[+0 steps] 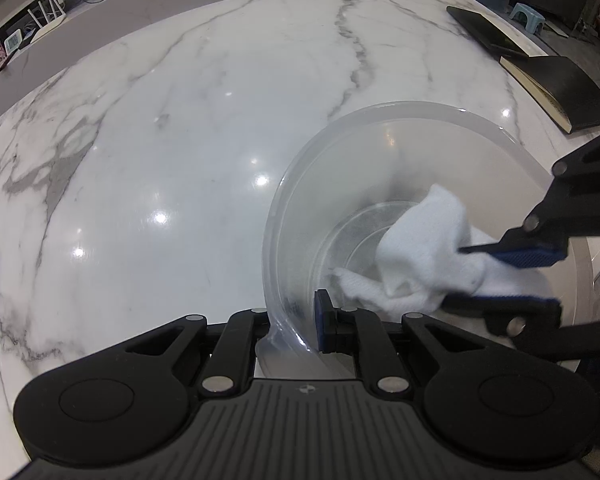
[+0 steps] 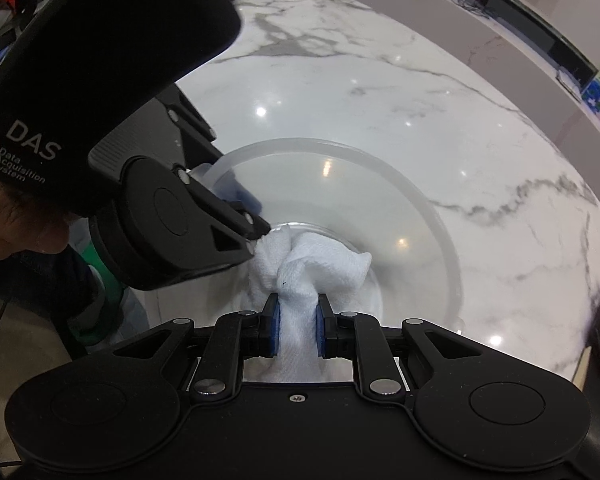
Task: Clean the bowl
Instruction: 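Scrub the cloth around the bowl bottom with the right gripper while the left holds the rim, then lift the cloth and wipe the bowl rim and upper wall with the right gripper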
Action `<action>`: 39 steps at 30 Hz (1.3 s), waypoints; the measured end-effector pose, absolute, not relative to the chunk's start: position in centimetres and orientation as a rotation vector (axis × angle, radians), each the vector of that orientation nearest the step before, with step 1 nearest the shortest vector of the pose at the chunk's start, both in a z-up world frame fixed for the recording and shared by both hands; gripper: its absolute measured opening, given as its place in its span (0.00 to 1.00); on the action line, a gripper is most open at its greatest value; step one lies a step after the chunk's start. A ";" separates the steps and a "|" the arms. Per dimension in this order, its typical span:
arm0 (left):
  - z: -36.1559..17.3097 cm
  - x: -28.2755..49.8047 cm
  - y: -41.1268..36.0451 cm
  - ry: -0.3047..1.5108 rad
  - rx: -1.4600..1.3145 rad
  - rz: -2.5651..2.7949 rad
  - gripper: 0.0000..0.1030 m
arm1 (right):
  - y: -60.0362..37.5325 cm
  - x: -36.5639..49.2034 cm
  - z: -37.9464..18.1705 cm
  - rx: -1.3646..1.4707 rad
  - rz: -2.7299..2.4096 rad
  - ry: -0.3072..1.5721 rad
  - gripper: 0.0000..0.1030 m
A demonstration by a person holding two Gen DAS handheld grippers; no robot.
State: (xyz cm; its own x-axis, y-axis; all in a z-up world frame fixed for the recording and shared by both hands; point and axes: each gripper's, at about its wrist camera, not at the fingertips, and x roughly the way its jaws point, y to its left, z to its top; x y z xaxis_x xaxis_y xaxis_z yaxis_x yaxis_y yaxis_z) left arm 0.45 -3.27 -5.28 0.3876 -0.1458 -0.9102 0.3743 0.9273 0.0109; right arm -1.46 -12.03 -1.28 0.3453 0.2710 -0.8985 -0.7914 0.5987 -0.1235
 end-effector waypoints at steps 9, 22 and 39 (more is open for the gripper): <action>-5.3 0.5 -3.2 1.127 0.227 -0.332 0.10 | -14.1 -2.2 0.7 -0.591 0.663 0.951 0.15; -5.3 0.5 -3.2 1.124 0.238 -0.331 0.10 | -14.7 -0.5 1.6 -0.472 0.570 0.782 0.15; -5.4 0.7 -3.0 1.119 0.244 -0.333 0.10 | -12.7 1.2 1.4 -0.442 0.597 0.763 0.15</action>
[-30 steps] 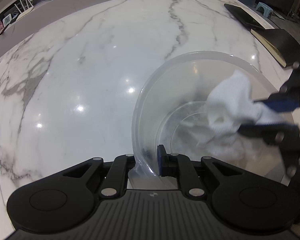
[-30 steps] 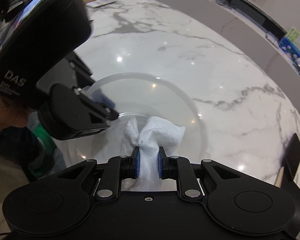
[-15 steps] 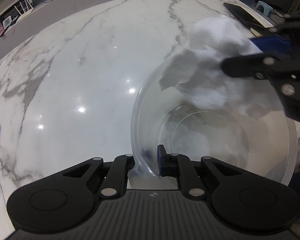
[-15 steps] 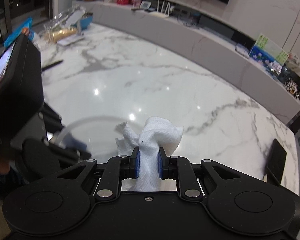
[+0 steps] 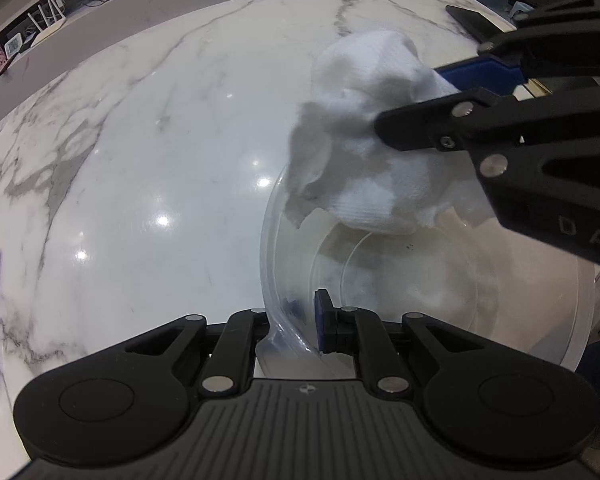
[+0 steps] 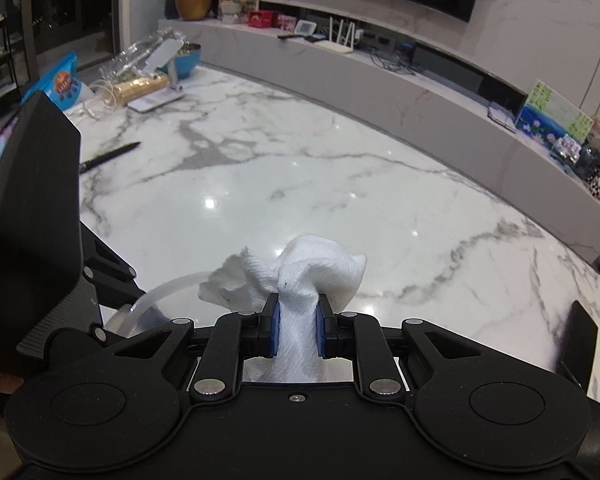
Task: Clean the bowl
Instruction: 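Lift the cloth and wipe the bowl rim and upper wall with the right gripper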
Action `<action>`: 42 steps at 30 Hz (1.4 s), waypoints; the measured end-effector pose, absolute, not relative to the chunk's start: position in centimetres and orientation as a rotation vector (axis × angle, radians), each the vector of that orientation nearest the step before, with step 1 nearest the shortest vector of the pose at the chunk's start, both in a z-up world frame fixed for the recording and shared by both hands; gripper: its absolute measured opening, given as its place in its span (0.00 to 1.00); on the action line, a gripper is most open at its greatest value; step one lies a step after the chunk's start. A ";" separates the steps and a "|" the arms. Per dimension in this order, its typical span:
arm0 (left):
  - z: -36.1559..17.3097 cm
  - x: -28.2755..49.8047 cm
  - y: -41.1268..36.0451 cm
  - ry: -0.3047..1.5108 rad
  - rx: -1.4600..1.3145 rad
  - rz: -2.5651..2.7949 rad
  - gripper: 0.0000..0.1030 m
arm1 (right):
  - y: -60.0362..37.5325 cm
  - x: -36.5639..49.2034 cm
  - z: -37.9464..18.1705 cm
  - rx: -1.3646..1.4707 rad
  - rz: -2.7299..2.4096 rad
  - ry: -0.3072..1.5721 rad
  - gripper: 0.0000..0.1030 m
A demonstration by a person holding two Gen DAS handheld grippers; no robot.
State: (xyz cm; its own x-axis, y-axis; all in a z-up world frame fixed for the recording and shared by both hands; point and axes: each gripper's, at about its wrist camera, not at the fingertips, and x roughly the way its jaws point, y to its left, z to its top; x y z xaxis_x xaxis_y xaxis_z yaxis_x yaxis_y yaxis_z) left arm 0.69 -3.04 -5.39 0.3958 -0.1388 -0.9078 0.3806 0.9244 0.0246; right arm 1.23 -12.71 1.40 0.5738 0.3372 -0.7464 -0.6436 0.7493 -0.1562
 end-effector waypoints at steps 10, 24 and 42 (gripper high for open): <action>-5.4 0.8 -3.1 1.115 0.240 -0.325 0.09 | -14.7 0.3 1.8 -0.466 0.517 0.818 0.15; -5.4 0.7 -3.3 1.108 0.253 -0.329 0.08 | -15.8 -0.2 1.9 -0.455 0.506 0.867 0.14; -5.3 0.1 -3.6 1.089 0.289 -0.369 0.09 | -14.2 1.7 1.6 -0.329 0.660 0.809 0.14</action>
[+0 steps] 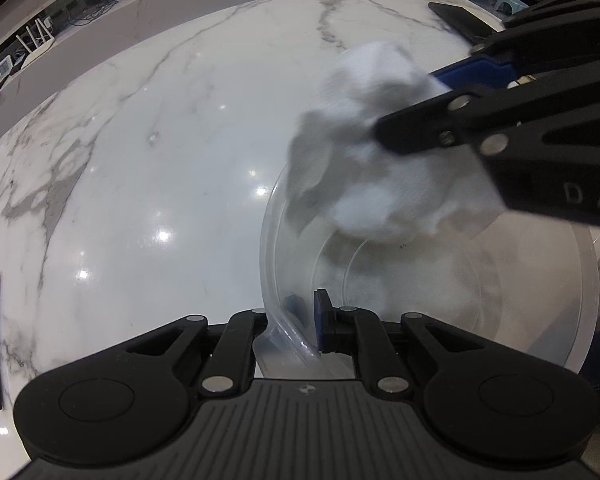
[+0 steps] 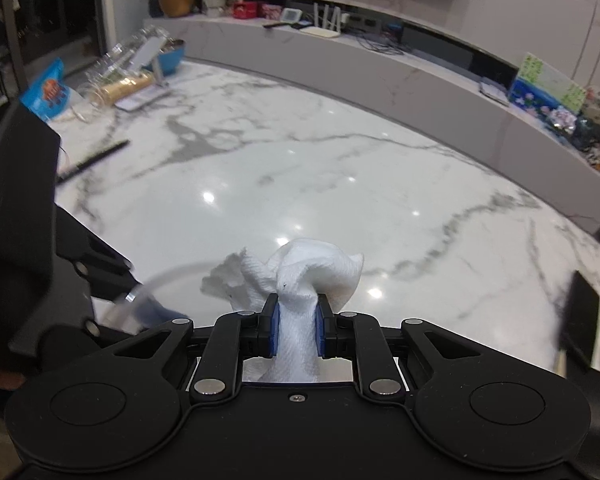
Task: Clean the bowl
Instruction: 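Lift the cloth and wipe the bowl rim and upper wall with the right gripper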
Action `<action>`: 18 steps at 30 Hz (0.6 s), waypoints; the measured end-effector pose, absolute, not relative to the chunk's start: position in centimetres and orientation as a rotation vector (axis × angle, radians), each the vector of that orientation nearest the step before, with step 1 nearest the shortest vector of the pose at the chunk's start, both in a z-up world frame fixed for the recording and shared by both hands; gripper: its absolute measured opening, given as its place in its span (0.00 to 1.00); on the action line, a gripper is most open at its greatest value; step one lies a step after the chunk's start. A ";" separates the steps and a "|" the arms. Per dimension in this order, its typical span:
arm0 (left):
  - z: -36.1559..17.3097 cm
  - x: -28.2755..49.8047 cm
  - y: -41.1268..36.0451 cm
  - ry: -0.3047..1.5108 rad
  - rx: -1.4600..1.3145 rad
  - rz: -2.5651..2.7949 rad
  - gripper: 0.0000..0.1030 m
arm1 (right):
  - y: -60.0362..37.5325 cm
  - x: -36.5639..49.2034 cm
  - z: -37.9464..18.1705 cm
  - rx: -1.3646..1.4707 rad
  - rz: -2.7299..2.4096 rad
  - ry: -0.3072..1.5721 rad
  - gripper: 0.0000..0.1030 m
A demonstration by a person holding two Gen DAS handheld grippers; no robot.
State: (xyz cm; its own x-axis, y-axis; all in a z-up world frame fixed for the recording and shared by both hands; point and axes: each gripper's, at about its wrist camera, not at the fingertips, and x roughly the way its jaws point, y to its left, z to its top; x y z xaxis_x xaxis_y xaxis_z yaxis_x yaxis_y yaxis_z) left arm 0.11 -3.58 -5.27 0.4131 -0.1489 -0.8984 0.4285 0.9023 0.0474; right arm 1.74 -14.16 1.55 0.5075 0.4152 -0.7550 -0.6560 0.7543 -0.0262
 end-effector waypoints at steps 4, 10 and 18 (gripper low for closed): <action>-5.2 0.1 -3.7 1.091 0.287 -0.370 0.09 | -13.8 2.0 1.6 -0.279 0.732 0.819 0.14; -5.3 0.3 -3.6 1.095 0.278 -0.364 0.09 | -12.9 1.5 1.4 -0.262 0.835 0.842 0.15; -5.5 0.6 -3.6 1.097 0.274 -0.359 0.09 | -12.7 1.1 2.0 -0.324 0.727 0.800 0.15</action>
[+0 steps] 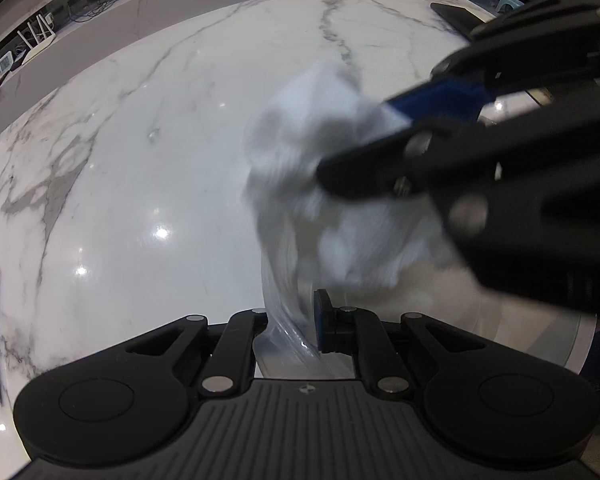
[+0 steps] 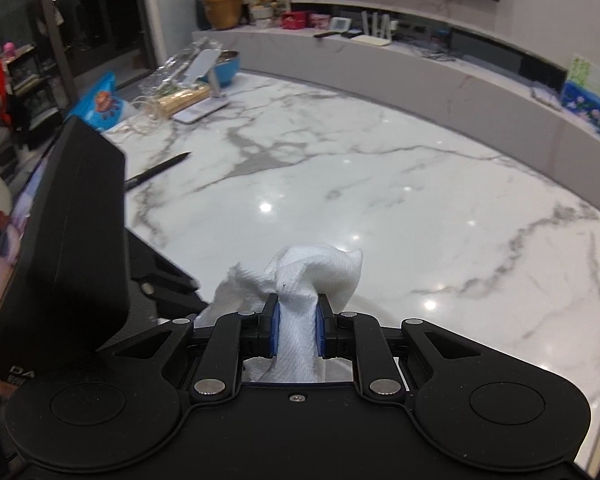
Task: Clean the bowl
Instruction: 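Lift the cloth and wipe the bowl rim and upper wall with the right gripper, then wipe the cloth down the inner wall toward the left gripper with the right gripper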
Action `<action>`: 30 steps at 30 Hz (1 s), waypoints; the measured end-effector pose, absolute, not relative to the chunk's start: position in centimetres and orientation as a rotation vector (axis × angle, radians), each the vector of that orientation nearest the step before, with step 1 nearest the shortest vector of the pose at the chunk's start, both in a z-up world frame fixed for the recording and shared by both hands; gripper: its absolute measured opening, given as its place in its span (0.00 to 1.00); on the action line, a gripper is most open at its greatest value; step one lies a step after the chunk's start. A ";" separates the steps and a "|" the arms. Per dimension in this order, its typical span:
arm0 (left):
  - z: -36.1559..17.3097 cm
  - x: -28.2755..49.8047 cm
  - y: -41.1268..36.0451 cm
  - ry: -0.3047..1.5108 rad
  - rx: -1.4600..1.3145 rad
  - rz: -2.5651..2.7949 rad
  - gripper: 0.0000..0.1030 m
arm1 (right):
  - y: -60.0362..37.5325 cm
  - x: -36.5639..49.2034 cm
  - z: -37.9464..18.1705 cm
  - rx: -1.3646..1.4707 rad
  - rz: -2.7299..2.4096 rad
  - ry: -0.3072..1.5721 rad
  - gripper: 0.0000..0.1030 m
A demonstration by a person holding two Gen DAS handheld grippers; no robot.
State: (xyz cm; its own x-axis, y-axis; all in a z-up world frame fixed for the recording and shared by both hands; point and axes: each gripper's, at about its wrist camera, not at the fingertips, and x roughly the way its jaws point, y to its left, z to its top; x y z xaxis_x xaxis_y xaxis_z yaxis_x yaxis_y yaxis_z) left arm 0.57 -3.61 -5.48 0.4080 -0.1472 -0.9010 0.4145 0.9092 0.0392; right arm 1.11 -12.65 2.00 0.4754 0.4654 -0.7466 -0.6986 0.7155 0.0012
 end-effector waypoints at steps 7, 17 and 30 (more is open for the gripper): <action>-5.6 0.7 -3.5 1.100 0.269 -0.354 0.09 | -13.7 1.2 2.0 -0.422 0.548 0.822 0.14; -5.8 0.8 -3.4 1.105 0.258 -0.342 0.09 | -14.6 -0.6 2.4 -0.509 0.481 0.866 0.14; -5.2 0.4 -4.2 1.104 0.258 -0.319 0.09 | -15.8 -3.7 3.2 -0.529 0.570 0.938 0.14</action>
